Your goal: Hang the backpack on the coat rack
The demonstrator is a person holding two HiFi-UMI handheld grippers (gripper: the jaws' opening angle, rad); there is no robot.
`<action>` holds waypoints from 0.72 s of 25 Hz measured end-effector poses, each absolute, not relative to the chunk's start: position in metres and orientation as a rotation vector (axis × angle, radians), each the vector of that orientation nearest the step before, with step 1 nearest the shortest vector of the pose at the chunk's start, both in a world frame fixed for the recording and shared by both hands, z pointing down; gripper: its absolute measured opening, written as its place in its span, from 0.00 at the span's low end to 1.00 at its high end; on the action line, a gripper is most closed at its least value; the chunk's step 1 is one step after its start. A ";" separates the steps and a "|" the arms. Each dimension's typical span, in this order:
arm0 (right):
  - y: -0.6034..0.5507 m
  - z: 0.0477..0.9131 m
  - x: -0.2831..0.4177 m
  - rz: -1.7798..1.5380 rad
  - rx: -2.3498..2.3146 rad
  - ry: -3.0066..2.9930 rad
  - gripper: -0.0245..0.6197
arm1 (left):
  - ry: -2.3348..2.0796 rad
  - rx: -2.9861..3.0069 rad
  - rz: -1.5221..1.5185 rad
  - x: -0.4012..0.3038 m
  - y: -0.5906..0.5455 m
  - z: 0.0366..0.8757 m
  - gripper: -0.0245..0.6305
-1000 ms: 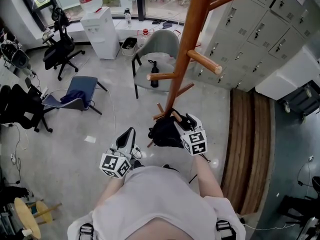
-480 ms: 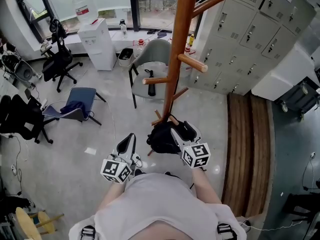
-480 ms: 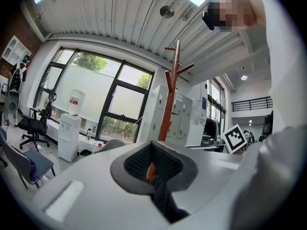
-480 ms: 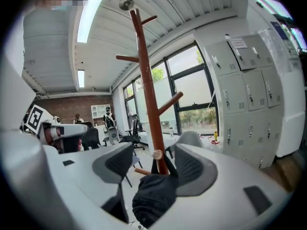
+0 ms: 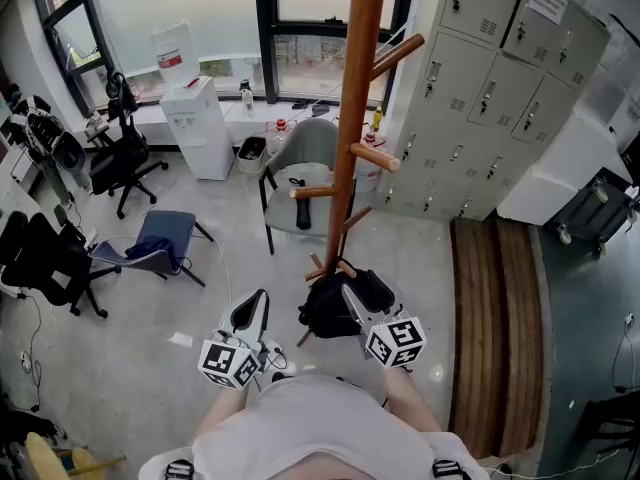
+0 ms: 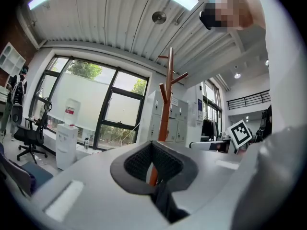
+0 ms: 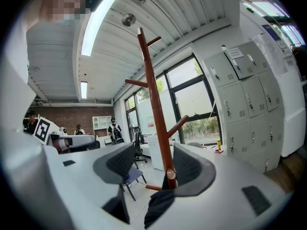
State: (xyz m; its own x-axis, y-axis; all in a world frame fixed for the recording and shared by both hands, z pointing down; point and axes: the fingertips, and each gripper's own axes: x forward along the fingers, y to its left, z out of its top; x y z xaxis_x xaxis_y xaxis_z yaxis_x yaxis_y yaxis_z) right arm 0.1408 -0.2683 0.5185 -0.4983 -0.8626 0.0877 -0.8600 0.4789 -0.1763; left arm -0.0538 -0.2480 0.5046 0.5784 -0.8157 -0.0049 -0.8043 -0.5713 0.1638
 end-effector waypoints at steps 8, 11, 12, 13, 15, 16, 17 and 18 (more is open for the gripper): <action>-0.261 0.498 0.151 -0.195 -1.679 2.602 0.09 | -1.359 2.717 -0.166 -0.054 -0.247 0.484 0.05; -0.259 0.493 0.153 -0.157 -1.708 2.594 0.05 | -1.354 2.724 -0.180 -0.053 -0.251 0.482 0.05; -0.259 0.493 0.153 -0.148 -1.719 2.589 0.05 | -1.351 2.726 -0.185 -0.053 -0.253 0.481 0.05; -0.259 0.493 0.154 -0.141 -1.728 2.583 0.05 | -1.348 2.728 -0.190 -0.052 -0.254 0.481 0.05; -0.259 0.492 0.154 -0.143 -1.731 2.565 0.05 | -1.339 2.732 -0.198 -0.051 -0.254 0.479 0.05; -0.260 0.492 0.154 -0.151 -1.728 2.554 0.05 | -1.332 2.735 -0.201 -0.051 -0.255 0.477 0.05; -0.260 0.492 0.153 -0.161 -1.727 2.544 0.05 | -1.326 2.740 -0.204 -0.050 -0.255 0.476 0.05; -0.261 0.493 0.153 -0.169 -1.728 2.538 0.05 | -1.321 2.746 -0.206 -0.050 -0.255 0.474 0.05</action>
State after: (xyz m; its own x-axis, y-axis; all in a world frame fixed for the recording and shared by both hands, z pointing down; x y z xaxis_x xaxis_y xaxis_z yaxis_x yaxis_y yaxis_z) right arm 0.1529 -0.2613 0.4928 -0.3666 -0.9303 0.0071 -0.9230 0.3628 -0.1281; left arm -0.0500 -0.2552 0.4744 0.6174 -0.7821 -0.0837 -0.7704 -0.6228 0.1365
